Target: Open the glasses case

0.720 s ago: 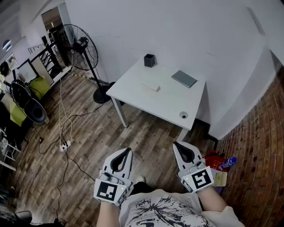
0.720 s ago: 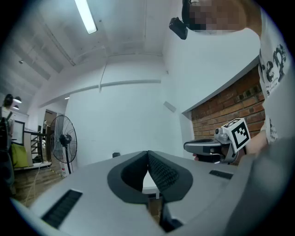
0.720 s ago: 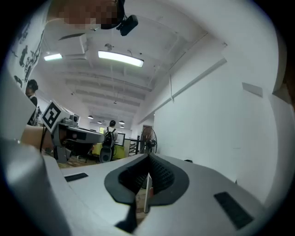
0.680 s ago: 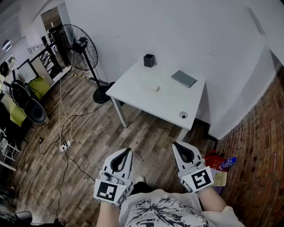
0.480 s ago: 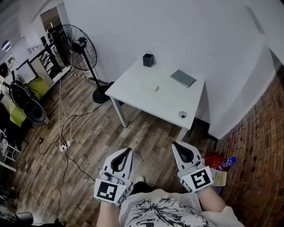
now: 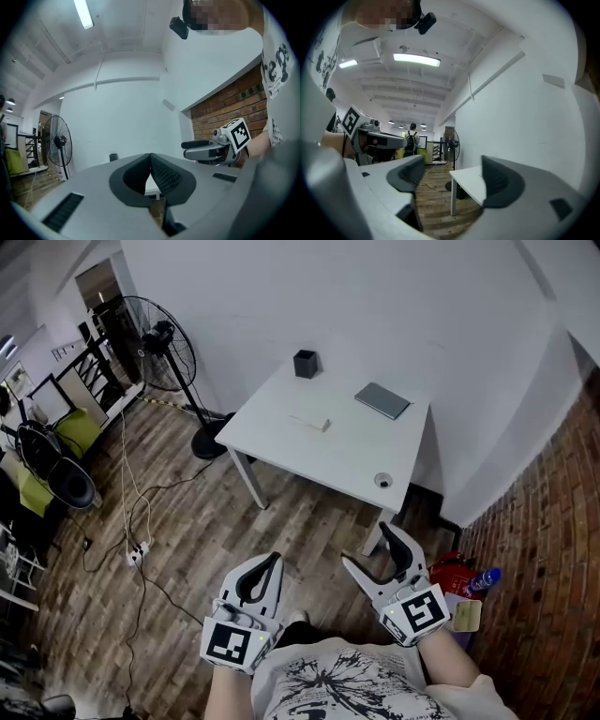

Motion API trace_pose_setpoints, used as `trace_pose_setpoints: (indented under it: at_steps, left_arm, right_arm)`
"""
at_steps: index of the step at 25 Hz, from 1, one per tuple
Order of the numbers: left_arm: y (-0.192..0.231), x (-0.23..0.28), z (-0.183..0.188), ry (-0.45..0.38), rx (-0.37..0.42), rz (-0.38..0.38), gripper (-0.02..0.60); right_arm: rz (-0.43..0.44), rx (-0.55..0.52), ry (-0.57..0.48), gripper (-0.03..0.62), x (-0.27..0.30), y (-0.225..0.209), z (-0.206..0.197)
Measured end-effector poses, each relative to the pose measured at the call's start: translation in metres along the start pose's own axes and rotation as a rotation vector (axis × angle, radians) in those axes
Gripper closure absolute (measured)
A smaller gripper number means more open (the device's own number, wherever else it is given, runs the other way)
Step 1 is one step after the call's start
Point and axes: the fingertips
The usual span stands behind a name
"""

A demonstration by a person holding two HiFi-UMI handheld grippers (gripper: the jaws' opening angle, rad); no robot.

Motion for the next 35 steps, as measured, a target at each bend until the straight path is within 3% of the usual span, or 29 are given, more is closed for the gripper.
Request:
trace_pose_setpoints:
  at_steps: [1, 5, 12, 17, 19, 22, 27, 30, 35]
  left_arm:
    - [0.002, 0.004, 0.0, 0.004, 0.003, -0.003, 0.568]
    - [0.019, 0.017, 0.007, -0.036, -0.014, -0.001, 0.568]
    - [0.078, 0.053, -0.014, 0.02, 0.007, -0.022, 0.568]
    - [0.151, 0.091, -0.004, -0.07, -0.013, -0.059, 0.568]
    - [0.187, 0.108, -0.002, -0.068, -0.011, -0.08, 0.568]
    - [0.243, 0.133, -0.011, 0.001, 0.022, -0.123, 0.568]
    - [0.321, 0.179, 0.001, -0.022, 0.037, -0.206, 0.568]
    - [0.355, 0.204, 0.012, -0.076, 0.033, -0.246, 0.568]
    - [0.398, 0.243, 0.0, -0.042, 0.005, -0.294, 0.568]
  right_arm:
    - [-0.006, -0.001, -0.016, 0.151, 0.005, -0.004, 0.003]
    - [-0.067, 0.0, -0.051, 0.049, 0.024, -0.023, 0.011]
    - [-0.094, 0.043, -0.027, 0.049, 0.09, -0.041, 0.001]
    - [-0.133, 0.062, -0.003, 0.051, 0.169, -0.05, 0.004]
    - [-0.155, 0.064, 0.006, 0.052, 0.207, -0.056, 0.01]
    - [-0.197, 0.064, 0.033, 0.052, 0.264, -0.063, 0.016]
    - [-0.286, 0.113, 0.066, 0.057, 0.345, -0.081, 0.026]
    - [-0.342, 0.147, 0.085, 0.057, 0.382, -0.095, 0.026]
    - [-0.41, 0.173, 0.129, 0.057, 0.421, -0.115, 0.019]
Point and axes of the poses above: the fingertips, and each gripper's own axes: x forward along the fingers, y to its left, z out of its top, and after that the axes turned 9 degrees about y, right-handed
